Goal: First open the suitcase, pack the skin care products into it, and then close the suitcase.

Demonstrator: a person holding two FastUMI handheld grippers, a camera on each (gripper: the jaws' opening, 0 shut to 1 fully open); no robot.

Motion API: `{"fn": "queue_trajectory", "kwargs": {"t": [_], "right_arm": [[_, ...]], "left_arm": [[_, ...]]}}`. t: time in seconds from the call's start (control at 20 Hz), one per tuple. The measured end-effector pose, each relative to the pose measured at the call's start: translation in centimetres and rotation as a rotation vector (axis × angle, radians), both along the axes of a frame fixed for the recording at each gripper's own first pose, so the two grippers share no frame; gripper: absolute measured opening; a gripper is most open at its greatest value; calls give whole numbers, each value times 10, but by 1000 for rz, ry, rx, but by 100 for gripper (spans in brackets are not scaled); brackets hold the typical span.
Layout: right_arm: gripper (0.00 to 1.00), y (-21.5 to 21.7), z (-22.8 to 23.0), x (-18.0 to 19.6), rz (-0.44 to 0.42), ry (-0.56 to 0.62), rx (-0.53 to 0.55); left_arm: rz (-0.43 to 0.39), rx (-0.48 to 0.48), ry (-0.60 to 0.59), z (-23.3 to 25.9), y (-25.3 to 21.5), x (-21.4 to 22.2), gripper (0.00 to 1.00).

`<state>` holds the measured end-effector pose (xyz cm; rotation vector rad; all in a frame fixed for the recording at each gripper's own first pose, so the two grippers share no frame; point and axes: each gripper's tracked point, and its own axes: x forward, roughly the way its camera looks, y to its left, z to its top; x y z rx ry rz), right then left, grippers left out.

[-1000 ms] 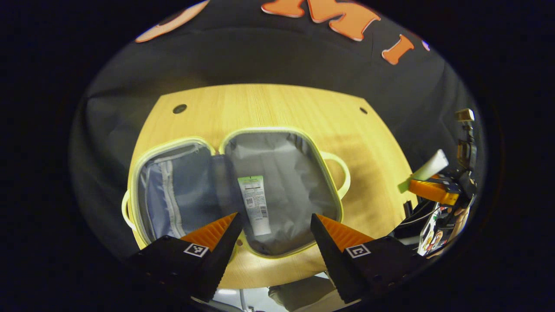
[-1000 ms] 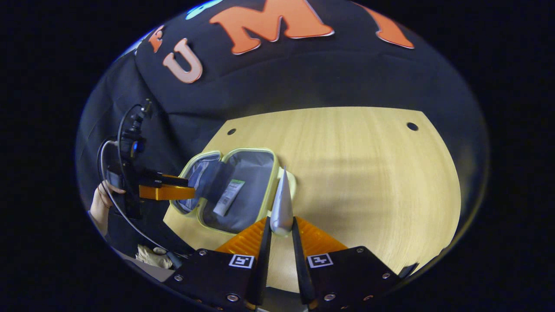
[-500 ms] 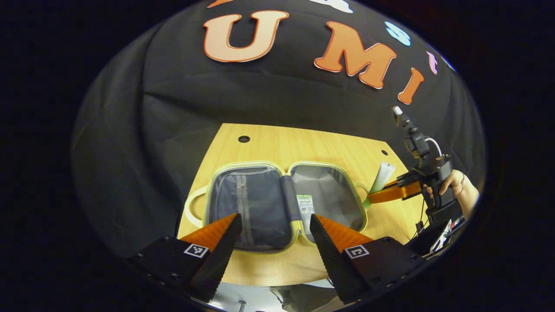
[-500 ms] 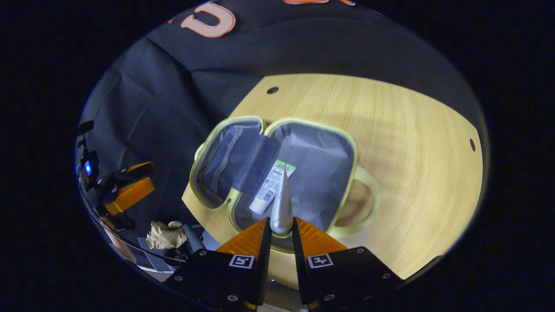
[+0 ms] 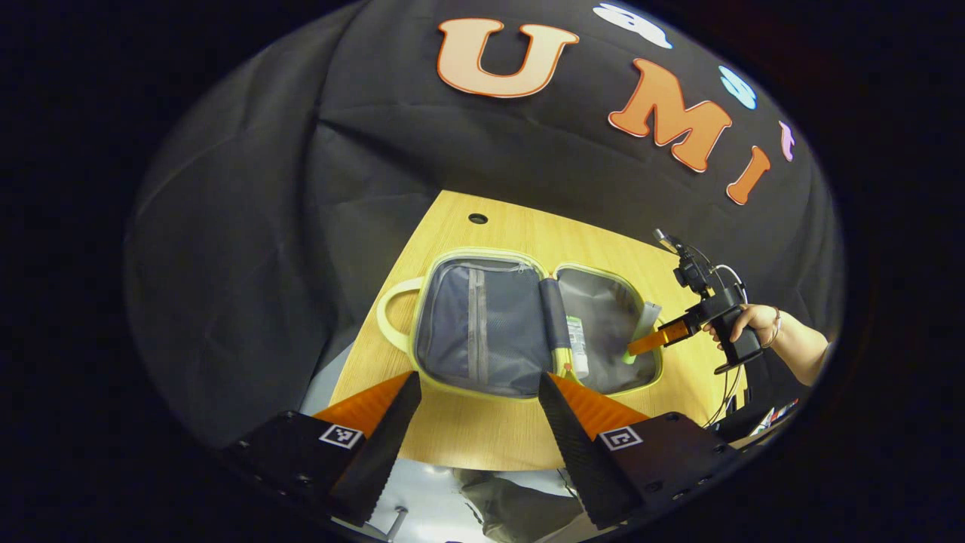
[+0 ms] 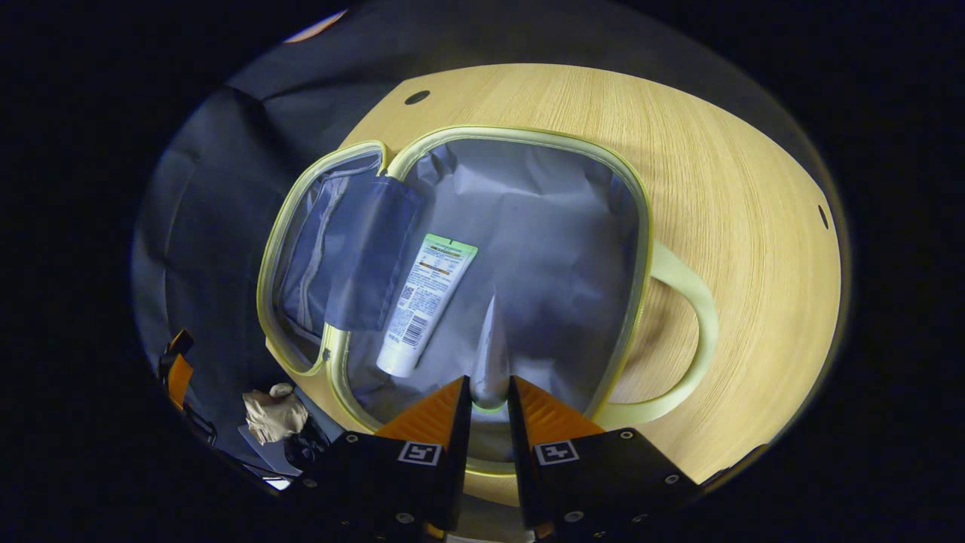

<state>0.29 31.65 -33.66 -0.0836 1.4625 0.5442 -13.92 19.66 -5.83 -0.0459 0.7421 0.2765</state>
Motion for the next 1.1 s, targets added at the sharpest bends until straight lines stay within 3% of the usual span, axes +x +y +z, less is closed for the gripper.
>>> {"fn": "queue_trajectory", "kwargs": {"t": [0.05, 0.1, 0.15, 0.25, 0.3, 0.4, 0.55, 0.8, 0.95, 1.1], "right_arm": [[33, 2, 3, -2, -3, 7, 9], [28, 6, 1, 0, 1, -1, 25], [34, 8, 10, 1, 4, -20, 43], [58, 10, 18, 1, 13, -53, 62], [59, 10, 20, 3, 17, -82, 68], [97, 9, 28, 9, 22, -153, 78], [96, 6, 51, 30, -10, -348, 99], [96, 9, 120, 43, -104, -582, 243], [95, -22, 160, 53, -166, -751, 222], [95, -54, 180, 44, -195, -832, 165]], "left_arm": [[9, -10, 0, -6, 2, -1, 98], [18, -19, 2, -14, 3, -1, 98], [22, -29, 2, -20, 3, -1, 98], [30, -48, -3, -31, 6, 5, 98], [38, -61, -14, -36, 8, 9, 98], [63, -103, -42, -43, 20, 20, 98], [114, -159, -81, -57, 53, 37, 98], [228, -277, -123, -74, 119, 51, 98], [295, -414, -138, -92, 142, 70, 98], [334, -496, -140, -111, 165, 89, 98]]}}
